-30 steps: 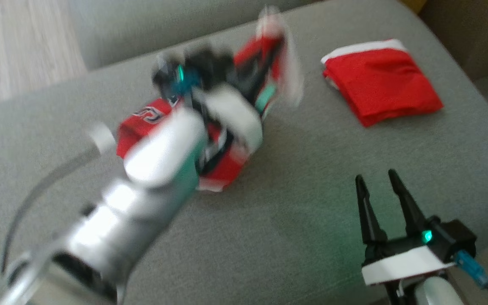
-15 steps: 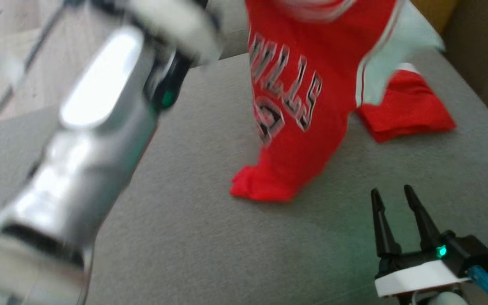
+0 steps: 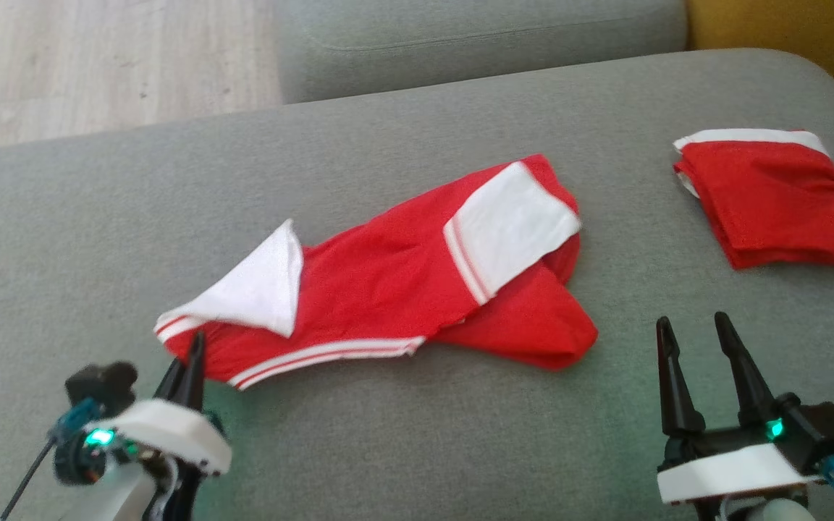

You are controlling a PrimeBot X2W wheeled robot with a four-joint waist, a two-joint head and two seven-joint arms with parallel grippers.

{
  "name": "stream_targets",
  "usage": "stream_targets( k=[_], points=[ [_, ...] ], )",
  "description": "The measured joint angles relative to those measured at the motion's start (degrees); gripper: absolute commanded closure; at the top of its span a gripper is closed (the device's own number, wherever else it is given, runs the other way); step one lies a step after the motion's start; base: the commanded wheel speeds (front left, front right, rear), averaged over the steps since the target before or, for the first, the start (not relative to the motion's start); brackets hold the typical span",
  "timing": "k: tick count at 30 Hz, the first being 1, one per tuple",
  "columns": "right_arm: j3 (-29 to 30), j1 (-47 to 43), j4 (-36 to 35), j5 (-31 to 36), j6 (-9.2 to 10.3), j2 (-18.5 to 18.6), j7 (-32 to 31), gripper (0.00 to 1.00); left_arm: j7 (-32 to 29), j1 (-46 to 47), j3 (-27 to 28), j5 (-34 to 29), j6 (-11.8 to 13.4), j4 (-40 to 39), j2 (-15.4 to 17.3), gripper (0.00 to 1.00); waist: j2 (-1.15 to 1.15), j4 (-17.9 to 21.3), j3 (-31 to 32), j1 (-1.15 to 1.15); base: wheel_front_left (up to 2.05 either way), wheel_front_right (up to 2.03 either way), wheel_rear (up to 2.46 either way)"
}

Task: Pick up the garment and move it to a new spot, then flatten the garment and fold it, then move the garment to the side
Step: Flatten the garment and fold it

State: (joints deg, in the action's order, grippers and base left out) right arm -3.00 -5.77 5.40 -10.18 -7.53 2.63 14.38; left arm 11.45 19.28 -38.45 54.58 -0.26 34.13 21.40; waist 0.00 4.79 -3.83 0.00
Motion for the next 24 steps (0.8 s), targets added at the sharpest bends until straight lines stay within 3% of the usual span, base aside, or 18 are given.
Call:
stream_targets(
  k=[5,6,7,8,13,16,19,24],
  points=[
    [-0.02,-0.82,0.21,0.20,0.00,-0.02,0.00,0.00,2.01,-1.97,1.35,-2.35,3.44,-1.36,1.58,1.00,0.00,-1.47,0.09,0.00,0.00,0.00,0.00],
    [-0.02,-0.82,0.21,0.20,0.00,-0.02,0.00,0.00,2.30,-1.96,1.47,-3.55,4.31,-1.67,1.64,0.82,0.00,-1.63,0.15,0.00,0.00,0.00,0.00],
    [-0.02,-0.82,0.25,0.20,0.00,-0.02,0.00,0.00,2.33,-1.96,1.55,-4.72,5.39,-1.96,1.64,0.18,0.00,-1.76,0.19,0.00,0.00,0.00,0.00],
    [-0.03,-0.82,0.33,0.20,0.00,-0.02,0.00,0.00,2.37,-1.95,1.72,-6.00,6.71,-2.41,1.57,0.00,0.00,-1.85,0.23,0.00,0.00,0.00,0.00],
    [-0.55,-0.80,0.49,0.20,-0.01,-0.02,0.00,0.00,2.77,-1.49,2.80,-17.46,15.80,-7.58,1.86,0.00,0.00,-1.59,0.04,0.00,0.00,0.00,0.00],
    [-0.64,-0.79,0.44,0.20,0.00,-0.03,0.00,0.00,2.81,0.93,-0.97,-24.97,19.74,-10.63,1.81,0.00,0.00,-1.14,-0.71,-0.01,0.00,0.00,0.00],
    [-0.65,-0.66,0.26,0.20,0.00,-0.03,0.00,0.00,0.08,5.67,-5.81,-29.50,20.16,-12.76,0.05,0.00,0.00,-0.80,-2.16,0.00,0.00,0.00,0.00],
    [-1.16,0.85,-0.27,0.53,0.00,-0.04,0.00,0.00,-7.80,16.35,-13.28,-33.65,15.83,-11.52,-6.92,0.00,0.00,0.09,-5.51,0.00,0.00,0.00,0.00]
  ],
)
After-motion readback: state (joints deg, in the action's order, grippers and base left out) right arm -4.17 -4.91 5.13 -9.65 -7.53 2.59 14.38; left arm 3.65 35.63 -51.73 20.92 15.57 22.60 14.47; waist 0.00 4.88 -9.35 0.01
